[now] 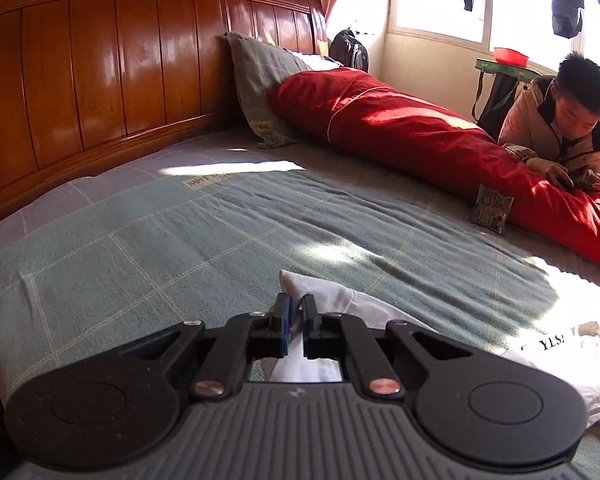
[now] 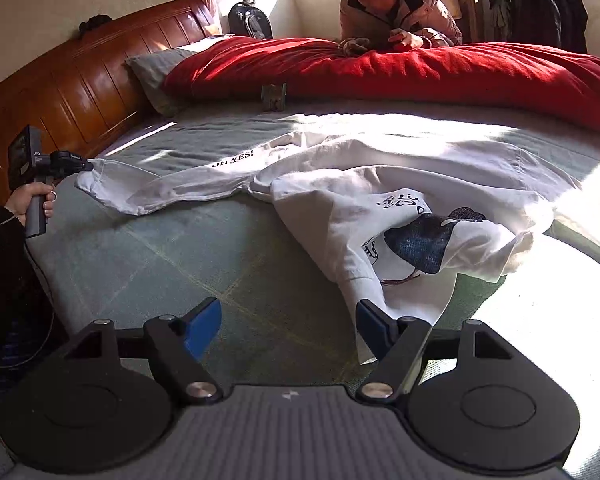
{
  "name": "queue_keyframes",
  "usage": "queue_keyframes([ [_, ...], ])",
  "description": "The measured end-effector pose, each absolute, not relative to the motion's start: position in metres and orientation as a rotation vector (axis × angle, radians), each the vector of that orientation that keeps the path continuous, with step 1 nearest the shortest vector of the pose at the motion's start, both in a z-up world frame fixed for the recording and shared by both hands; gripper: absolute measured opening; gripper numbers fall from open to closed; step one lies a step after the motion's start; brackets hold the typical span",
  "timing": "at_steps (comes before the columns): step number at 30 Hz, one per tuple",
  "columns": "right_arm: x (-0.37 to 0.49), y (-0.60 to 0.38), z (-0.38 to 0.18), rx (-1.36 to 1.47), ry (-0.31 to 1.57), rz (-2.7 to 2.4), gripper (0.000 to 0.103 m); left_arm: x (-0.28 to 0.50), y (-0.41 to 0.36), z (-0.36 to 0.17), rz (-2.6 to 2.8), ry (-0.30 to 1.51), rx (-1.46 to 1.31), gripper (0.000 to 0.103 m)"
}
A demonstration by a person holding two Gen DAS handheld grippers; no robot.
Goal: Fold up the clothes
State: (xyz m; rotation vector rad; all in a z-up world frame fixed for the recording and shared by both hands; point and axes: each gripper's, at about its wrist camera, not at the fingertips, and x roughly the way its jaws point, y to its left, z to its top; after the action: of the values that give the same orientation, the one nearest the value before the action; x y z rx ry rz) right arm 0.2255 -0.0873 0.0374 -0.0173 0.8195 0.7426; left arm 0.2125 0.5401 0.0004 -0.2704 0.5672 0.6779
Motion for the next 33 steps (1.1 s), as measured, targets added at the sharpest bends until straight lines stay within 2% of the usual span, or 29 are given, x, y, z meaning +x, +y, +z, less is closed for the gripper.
queue_keyframes([
  [3, 0.228, -0.083, 0.035, -0.019, 0.827, 0.741, 0.078, 0.210, 0.559, -0.012, 0.707, 0.611, -0.306, 0.005],
  [5, 0.228, -0.080, 0.032, -0.021, 0.836, 0.742, 0.078, 0.209, 0.567, -0.025, 0.745, 0.652, -0.327, 0.011],
  [13, 0.222, -0.078, 0.031, -0.036, 0.851, 0.734, 0.081, 0.189, 0.566, -0.048, 0.732, 0.771, -0.345, 0.012],
  [15, 0.220, -0.081, 0.032, -0.028, 0.851, 0.731, 0.081, 0.185, 0.554, -0.045, 0.679, 0.791, -0.335, 0.021],
  [18, 0.214, -0.085, 0.034, -0.016, 0.849, 0.730, 0.081, 0.182, 0.529, -0.041, 0.609, 0.836, -0.307, 0.028],
  [28, 0.182, -0.128, 0.043, 0.026, 0.810, 0.692, 0.082, 0.172, 0.401, -0.024, 0.377, 0.905, -0.125, 0.031],
  [30, 0.174, -0.140, 0.045, 0.029, 0.796, 0.674, 0.082, 0.172, 0.373, -0.019, 0.325, 0.901, -0.094, 0.037],
  [33, 0.162, -0.159, 0.047, 0.036, 0.771, 0.647, 0.087, 0.171, 0.331, -0.013, 0.238, 0.896, -0.058, 0.039],
])
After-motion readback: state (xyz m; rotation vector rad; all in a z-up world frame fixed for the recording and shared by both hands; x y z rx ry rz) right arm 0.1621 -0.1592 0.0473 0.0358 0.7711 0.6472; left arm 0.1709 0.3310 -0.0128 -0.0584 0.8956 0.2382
